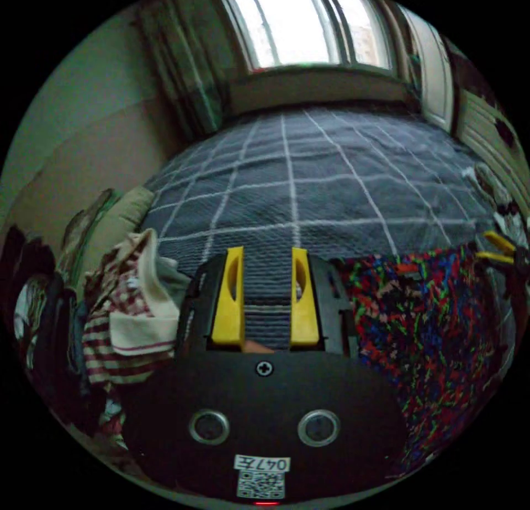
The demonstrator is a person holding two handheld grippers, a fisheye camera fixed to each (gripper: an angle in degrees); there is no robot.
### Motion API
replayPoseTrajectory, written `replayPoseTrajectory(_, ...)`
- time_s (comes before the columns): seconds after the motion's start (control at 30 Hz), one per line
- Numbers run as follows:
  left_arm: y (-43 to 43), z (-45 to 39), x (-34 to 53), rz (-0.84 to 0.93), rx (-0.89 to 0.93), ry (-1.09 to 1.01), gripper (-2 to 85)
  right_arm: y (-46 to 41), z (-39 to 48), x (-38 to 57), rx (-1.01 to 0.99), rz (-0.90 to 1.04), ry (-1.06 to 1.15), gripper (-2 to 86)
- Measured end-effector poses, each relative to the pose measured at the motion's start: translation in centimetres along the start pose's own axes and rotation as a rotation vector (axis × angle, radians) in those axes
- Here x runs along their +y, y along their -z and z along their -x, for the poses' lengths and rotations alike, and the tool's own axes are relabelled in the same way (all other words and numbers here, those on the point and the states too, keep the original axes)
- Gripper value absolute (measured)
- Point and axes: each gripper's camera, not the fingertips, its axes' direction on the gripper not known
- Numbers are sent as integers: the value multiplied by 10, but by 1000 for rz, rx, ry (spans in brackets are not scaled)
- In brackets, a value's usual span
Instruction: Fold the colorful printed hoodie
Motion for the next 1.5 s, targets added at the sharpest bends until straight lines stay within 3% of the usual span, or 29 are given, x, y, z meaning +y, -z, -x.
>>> replayPoseTrajectory(0.1,43,45,19,-84,40,69,108,37,6,29,-51,-59,-74,120)
replayPoseTrajectory(0.2,90,61,64,-114,271,-92,109,98,39,79,-95,-274,-31,67)
replayPoseTrajectory(0.27,121,61,117,-37,505,-195,126,134,75,116,-195,-385,72,38)
replayPoseTrajectory(0.33,140,64,164,-8,639,-152,133,171,137,171,-321,-463,252,17)
replayPoseTrajectory(0.47,159,87,253,26,879,54,134,195,234,240,-314,-410,415,15)
replayPoseTrajectory(0.6,159,91,297,99,857,171,128,190,324,275,-232,-278,547,19)
replayPoseTrajectory(0.8,145,72,332,53,956,246,125,182,405,282,-210,-221,579,3)
replayPoseTrajectory(0.9,118,60,345,219,933,245,116,176,437,291,-237,-122,583,1)
replayPoseTrajectory(0.97,118,69,365,199,949,275,111,184,456,295,-238,-132,568,3)
replayPoseTrajectory(1.07,139,94,385,103,1028,316,114,209,500,292,-249,-306,558,14)
replayPoseTrajectory(1.27,178,157,418,-19,654,477,142,187,623,253,-250,-298,683,43)
replayPoseTrajectory(1.4,163,176,436,40,668,620,157,150,696,242,-155,-158,778,39)
replayPoseTrajectory(1.5,150,176,445,110,537,661,119,139,725,247,-116,-204,787,16)
